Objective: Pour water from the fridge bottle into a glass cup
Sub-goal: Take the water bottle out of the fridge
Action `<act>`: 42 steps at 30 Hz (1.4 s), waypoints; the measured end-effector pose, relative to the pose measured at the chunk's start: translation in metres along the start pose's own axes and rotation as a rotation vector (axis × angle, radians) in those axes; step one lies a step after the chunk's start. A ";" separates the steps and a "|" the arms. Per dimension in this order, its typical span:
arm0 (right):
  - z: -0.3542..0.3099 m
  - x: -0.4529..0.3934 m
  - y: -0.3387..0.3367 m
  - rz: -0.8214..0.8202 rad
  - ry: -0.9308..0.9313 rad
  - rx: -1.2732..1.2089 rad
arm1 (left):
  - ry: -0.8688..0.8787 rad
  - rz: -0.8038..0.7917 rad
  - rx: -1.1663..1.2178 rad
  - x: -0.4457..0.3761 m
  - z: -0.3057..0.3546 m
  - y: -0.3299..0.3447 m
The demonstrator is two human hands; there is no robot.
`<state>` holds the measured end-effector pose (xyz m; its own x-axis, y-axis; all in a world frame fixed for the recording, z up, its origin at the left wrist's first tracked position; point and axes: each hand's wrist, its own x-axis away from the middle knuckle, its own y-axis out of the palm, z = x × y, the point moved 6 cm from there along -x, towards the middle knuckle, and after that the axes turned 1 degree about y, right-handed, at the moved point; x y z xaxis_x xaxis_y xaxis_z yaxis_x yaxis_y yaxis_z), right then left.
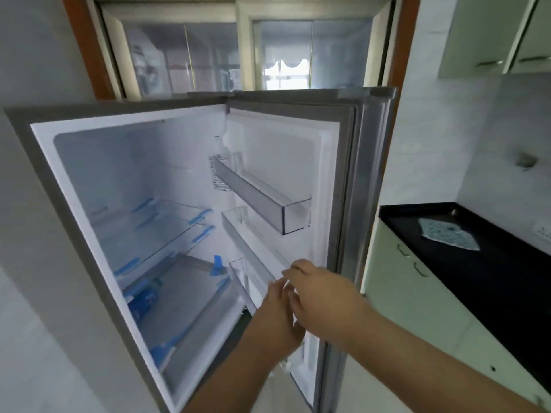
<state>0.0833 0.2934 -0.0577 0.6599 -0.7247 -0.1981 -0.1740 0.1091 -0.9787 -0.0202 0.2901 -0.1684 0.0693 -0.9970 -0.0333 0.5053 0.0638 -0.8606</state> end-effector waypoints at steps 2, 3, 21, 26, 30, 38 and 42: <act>0.034 -0.011 0.013 -0.023 0.058 -0.014 | 0.044 -0.032 0.103 -0.012 0.023 0.006; 0.053 -0.017 0.020 -0.055 0.093 -0.014 | 0.083 -0.034 0.110 -0.018 0.033 0.008; 0.309 -0.110 0.101 -0.001 0.386 -0.019 | -0.087 -0.063 -0.123 -0.150 0.033 0.023; 0.264 -0.148 0.091 -0.106 0.281 0.167 | -0.217 -0.013 -0.093 -0.170 -0.002 0.011; 0.202 -0.171 0.092 -0.062 0.018 0.063 | -0.319 0.057 -0.058 -0.167 -0.035 -0.013; 0.079 -0.232 0.171 -0.287 -0.298 -0.130 | -0.796 0.015 -0.066 -0.098 -0.231 -0.038; 0.029 -0.275 0.219 -0.420 -0.281 -0.228 | -1.019 -0.041 -0.041 -0.070 -0.325 -0.038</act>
<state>-0.1150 0.5361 -0.2192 0.8710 -0.4612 0.1692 0.0128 -0.3231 -0.9463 -0.3235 0.3437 -0.2982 0.7615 -0.4862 0.4287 0.4954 0.0099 -0.8686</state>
